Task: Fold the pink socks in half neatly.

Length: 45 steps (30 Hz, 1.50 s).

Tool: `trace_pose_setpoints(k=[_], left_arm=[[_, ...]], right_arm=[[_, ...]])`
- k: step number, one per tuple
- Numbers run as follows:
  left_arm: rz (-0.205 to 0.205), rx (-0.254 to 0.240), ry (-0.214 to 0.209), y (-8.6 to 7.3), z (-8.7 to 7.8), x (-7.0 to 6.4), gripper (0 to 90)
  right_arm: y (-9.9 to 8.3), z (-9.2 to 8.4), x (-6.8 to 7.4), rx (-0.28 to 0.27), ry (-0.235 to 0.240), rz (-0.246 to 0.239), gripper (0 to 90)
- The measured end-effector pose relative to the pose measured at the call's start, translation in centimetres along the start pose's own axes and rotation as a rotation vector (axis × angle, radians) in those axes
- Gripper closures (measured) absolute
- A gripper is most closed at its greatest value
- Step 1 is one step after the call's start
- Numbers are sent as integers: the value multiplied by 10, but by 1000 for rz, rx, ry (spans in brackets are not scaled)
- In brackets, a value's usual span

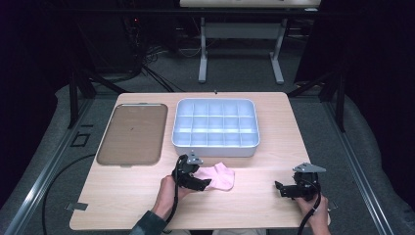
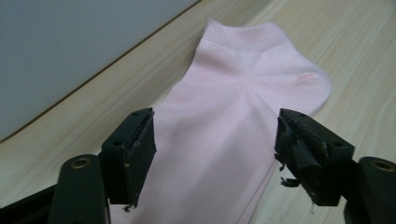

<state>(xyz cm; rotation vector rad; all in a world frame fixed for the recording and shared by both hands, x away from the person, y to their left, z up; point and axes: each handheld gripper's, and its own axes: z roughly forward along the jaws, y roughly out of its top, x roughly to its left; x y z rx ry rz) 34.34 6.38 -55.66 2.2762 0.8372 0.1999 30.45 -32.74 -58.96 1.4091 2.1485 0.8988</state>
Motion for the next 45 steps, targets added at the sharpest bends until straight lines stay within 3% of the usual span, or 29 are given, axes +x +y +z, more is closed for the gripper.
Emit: trace_pose_setpoints(k=[6,9,13,16,20,24,29,33,38,43,45], left_arm=[[14,52,0,2,14,-3,405],[32,61,31,2,16,-5,456],[68,57,68,0,17,-9,499],[73,43,57,-2,16,-9,569],[74,28,62,-3,15,-7,747],[75,21,62,-4,15,-7,812],[50,3,15,-5,13,-2,848],[55,-26,-8,-5,6,-6,851],[72,-64,-74,-3,-6,-22,850],[133,-37,-129,-5,-2,-46,848],[136,-23,-136,-7,3,-50,846]], right_arm=[[0,0,0,0,0,0,0],[0,0,0,0,-2,1,0],[0,0,0,0,-1,2,0],[0,0,0,-2,-1,2,0],[0,0,0,0,-1,0,0],[0,0,0,0,0,2,0],[0,0,0,-2,-1,2,0],[0,0,0,1,-1,1,0],[0,0,0,1,-1,1,1],[0,0,0,1,-1,1,0],[0,0,0,1,-1,2,0]])
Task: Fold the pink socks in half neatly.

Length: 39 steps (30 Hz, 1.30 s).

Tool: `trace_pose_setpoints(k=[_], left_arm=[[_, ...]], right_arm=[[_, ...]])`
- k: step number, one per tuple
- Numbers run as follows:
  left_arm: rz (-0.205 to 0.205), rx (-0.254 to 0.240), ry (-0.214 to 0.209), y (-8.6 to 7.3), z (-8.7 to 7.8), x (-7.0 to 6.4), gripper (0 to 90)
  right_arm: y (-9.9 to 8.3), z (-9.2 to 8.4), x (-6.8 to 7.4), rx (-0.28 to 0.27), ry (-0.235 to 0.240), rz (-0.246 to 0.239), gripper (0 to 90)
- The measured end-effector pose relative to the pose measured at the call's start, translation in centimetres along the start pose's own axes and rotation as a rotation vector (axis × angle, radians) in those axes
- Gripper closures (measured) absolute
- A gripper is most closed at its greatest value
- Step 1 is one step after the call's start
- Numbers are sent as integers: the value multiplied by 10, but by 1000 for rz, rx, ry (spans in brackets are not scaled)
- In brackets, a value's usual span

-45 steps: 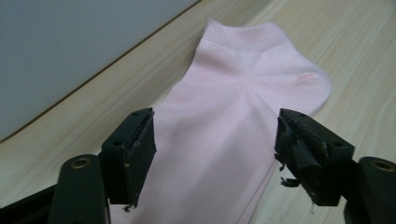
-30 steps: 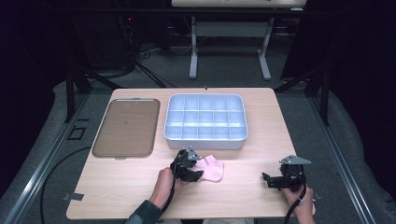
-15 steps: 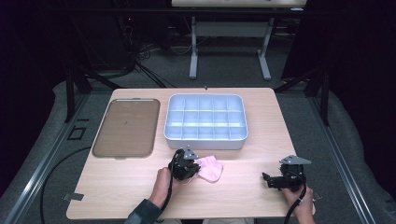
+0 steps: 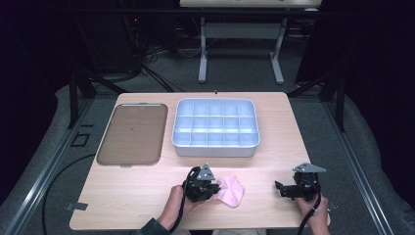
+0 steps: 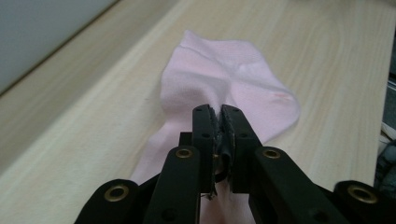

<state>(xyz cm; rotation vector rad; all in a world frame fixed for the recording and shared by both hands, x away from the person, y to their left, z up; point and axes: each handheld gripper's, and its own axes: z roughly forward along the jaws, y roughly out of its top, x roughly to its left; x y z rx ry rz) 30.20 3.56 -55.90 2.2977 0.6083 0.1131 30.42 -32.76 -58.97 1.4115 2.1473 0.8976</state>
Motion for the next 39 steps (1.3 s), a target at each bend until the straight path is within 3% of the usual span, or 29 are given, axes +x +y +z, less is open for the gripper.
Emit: trace_pose_setpoints(k=[6,8,9,11,13,14,22,29,32,39], left_arm=[[-23,10,-14,-7,9,0,788],[-33,2,-5,-7,7,0,612],[-34,-7,-7,-7,4,1,612],[-58,-27,34,-8,-7,5,461],[-73,-39,40,-10,-12,8,439],[-102,-51,67,-13,-22,14,395],[-192,-38,126,-34,-43,30,380],[-263,-3,139,-55,-42,31,473],[-260,11,144,-57,-40,29,509],[-210,29,221,-56,-37,13,630]], right_arm=[[0,0,0,1,-3,-1,0],[0,0,0,0,-1,1,0],[0,0,0,0,-1,1,0],[0,0,0,1,-3,0,0],[0,0,0,-1,-1,2,0],[0,0,0,1,-3,1,0],[0,0,0,-1,-3,3,0],[0,0,0,-1,-4,3,0],[0,0,0,-1,-3,4,0],[0,0,0,0,-7,3,0]])
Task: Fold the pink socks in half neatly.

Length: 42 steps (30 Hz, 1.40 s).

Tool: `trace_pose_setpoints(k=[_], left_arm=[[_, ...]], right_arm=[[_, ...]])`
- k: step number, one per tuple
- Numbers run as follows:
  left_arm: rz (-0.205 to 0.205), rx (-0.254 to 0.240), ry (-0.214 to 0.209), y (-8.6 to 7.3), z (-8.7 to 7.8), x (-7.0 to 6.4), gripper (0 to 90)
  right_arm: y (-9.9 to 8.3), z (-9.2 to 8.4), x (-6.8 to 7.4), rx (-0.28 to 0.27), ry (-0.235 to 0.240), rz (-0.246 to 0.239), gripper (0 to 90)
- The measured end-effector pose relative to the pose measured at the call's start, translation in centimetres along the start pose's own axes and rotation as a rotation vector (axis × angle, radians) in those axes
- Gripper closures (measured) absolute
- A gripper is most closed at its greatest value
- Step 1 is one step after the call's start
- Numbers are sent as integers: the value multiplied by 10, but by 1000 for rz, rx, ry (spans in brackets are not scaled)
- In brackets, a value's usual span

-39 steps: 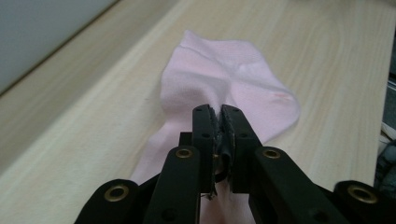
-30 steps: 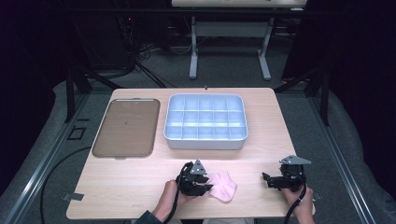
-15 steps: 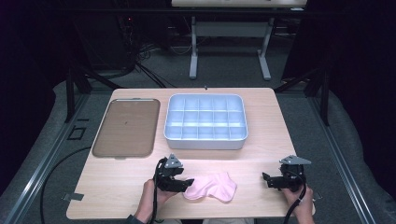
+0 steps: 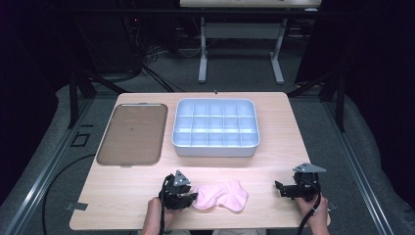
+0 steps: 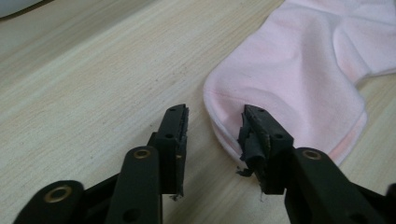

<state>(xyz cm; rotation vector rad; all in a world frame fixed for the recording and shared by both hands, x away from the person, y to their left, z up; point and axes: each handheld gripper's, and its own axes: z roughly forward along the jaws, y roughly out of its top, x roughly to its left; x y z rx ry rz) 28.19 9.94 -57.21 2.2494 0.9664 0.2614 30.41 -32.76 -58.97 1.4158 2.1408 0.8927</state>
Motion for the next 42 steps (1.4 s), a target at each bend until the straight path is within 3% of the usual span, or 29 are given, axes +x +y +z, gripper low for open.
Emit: trace_pose_setpoints(k=[13,17,20,23,27,31,38,42], left_arm=[[-9,-50,-71,-8,0,1,850],[-16,-95,-81,-14,1,3,863],[-30,-119,-111,-18,1,7,864],[-74,-152,-156,-23,2,12,866],[-74,-156,-155,-23,2,13,867],[-80,-157,-159,-24,2,13,867],[-83,-161,-162,-24,2,13,867],[-80,-162,-162,-24,2,13,867]], right_arm=[[0,0,1,-3,-6,3,0],[0,0,2,-6,-18,8,0],[0,-1,3,-1,-21,11,10],[1,-3,4,-1,-9,13,71],[0,-10,13,-17,-4,-1,74],[4,-20,32,-19,72,18,122],[15,-25,75,22,180,-17,256],[19,-19,95,65,264,-29,444]])
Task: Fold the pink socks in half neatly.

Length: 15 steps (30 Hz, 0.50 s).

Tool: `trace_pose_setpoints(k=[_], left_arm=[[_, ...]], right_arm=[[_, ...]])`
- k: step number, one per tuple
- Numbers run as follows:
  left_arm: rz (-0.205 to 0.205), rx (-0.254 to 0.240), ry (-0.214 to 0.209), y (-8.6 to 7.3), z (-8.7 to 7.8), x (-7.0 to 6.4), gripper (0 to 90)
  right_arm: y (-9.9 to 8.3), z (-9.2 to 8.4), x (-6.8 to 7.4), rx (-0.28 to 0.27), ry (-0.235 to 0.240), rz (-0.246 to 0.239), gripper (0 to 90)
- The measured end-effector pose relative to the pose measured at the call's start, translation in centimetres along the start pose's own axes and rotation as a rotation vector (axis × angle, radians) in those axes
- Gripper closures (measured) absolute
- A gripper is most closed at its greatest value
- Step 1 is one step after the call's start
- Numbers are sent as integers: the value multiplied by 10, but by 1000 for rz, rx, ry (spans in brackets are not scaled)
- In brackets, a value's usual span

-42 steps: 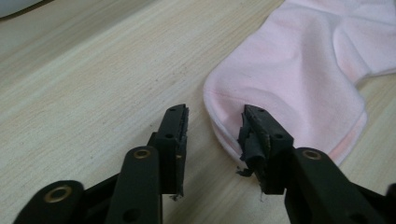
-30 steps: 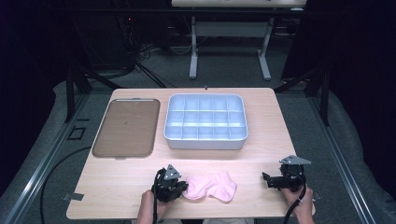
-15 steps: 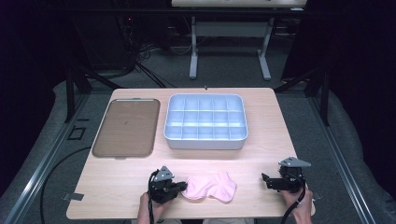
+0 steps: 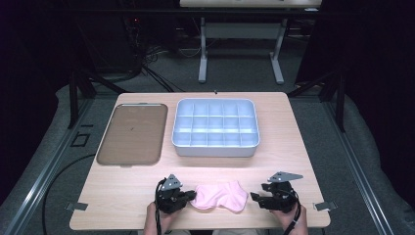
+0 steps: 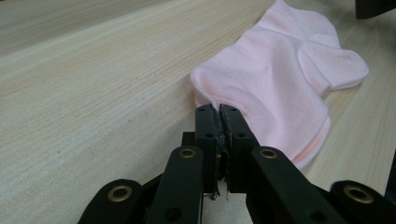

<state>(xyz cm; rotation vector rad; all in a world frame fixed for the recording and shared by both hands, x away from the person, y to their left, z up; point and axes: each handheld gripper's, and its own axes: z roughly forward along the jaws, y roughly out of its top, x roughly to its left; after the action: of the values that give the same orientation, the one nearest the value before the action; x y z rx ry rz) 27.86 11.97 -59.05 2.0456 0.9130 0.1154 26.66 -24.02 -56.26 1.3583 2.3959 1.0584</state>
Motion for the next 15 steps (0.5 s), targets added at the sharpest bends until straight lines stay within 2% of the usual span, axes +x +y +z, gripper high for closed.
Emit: trace_pose_setpoints(k=[2,3,6,8,10,15], left_arm=[[-1,0,0,0,0,0,866],[0,0,-1,0,0,0,866],[-2,0,-1,0,0,0,866],[-2,-1,-1,0,0,0,866],[-1,-1,0,0,0,0,866],[0,-1,0,0,0,0,866]], right_arm=[[2,5,8,12,23,-4,484],[3,7,11,15,25,-19,493],[5,14,18,25,34,-26,543],[6,18,22,47,20,-31,574],[6,22,25,36,22,-34,606],[6,25,32,52,-13,-60,647]])
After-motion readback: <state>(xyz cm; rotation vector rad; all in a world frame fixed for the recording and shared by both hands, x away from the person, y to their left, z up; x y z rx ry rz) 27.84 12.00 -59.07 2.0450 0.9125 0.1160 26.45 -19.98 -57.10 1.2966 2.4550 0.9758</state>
